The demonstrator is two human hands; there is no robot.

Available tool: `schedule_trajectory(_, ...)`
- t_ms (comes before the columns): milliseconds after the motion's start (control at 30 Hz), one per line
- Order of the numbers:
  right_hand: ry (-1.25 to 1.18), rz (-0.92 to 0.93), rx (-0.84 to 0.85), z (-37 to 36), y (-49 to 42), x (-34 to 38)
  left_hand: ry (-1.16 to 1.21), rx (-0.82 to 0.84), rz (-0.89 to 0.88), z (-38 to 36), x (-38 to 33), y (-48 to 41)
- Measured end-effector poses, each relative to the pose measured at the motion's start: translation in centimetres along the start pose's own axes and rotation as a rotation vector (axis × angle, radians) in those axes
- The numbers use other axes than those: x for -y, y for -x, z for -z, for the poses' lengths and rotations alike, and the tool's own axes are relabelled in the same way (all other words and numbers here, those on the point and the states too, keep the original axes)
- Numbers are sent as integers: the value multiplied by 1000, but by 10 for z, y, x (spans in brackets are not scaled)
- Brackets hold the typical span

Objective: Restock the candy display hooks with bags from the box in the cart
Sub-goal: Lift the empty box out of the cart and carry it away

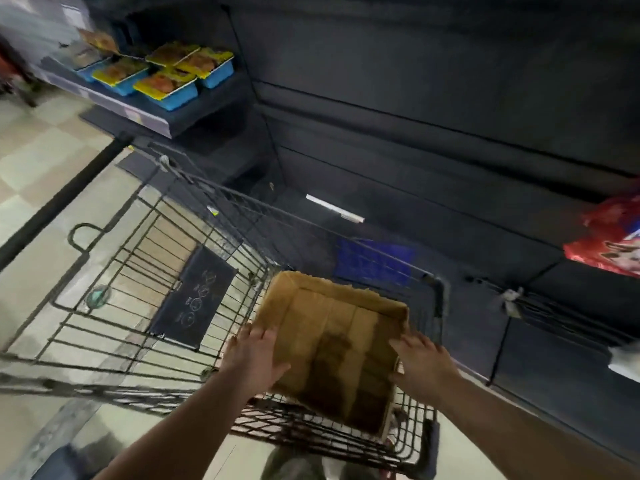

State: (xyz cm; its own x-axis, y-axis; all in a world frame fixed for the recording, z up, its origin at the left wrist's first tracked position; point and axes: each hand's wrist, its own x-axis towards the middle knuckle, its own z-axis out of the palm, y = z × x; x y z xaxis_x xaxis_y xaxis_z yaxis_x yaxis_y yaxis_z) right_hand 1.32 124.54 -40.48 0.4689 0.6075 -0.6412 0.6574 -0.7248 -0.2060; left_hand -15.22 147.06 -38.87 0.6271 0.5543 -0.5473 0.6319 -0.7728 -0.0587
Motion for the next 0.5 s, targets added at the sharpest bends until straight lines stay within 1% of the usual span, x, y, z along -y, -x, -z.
schedule_trajectory(133, -41, -114, 16, -15, -12, -2, -7, 57, -49, -13, 12, -35)
schedule_trajectory(233, -139, -238, 43, -28, -19, 0, -56, 110, -106, -20, 25, -64)
schedule_trajectory(300, -200, -306, 58, -36, -25, 5, -45, 143, -123, -26, 36, -84)
schedule_trajectory(433, -278, -411, 89, -55, -44, 14, 36, 209, -97, -37, 53, -118)
schedule_trajectory(500, -357, -487, 93, -64, -55, 17, 75, 223, -80, -47, 62, -136)
